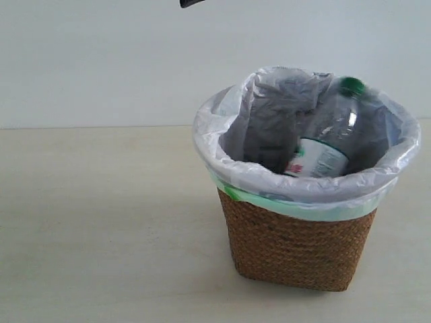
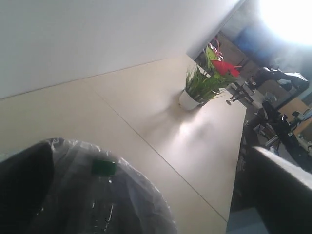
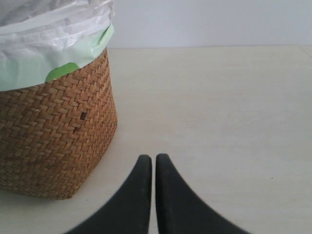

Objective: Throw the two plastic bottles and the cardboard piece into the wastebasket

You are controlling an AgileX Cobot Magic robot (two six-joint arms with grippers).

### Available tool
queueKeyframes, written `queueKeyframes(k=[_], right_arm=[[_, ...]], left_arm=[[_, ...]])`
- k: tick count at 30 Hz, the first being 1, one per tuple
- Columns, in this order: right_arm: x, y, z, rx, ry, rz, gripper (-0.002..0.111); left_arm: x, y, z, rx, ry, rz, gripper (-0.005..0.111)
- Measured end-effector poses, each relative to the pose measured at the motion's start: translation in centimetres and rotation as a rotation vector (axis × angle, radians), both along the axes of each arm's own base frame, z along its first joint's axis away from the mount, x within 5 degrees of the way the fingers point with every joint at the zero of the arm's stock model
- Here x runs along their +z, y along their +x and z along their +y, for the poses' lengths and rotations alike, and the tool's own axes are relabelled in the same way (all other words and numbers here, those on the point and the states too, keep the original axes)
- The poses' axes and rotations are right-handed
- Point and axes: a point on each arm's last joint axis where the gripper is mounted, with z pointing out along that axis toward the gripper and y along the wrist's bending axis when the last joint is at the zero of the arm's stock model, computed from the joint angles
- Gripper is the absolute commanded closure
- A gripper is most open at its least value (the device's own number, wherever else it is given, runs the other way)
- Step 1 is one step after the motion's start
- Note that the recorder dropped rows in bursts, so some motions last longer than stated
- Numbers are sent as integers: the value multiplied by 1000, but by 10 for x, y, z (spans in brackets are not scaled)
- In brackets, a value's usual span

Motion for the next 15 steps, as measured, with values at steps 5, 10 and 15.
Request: queueKeyframes(k=[5, 10, 15], right_arm=[[0, 0, 0, 0, 0, 0, 108], [0, 0, 0, 0, 0, 0, 108], [0, 0, 0, 0, 0, 0, 108]], left_arm=[[10, -8, 5, -5, 20, -66, 0], [19, -19, 13, -18, 130, -179, 25], [53, -54, 41, 18, 288, -365, 103]])
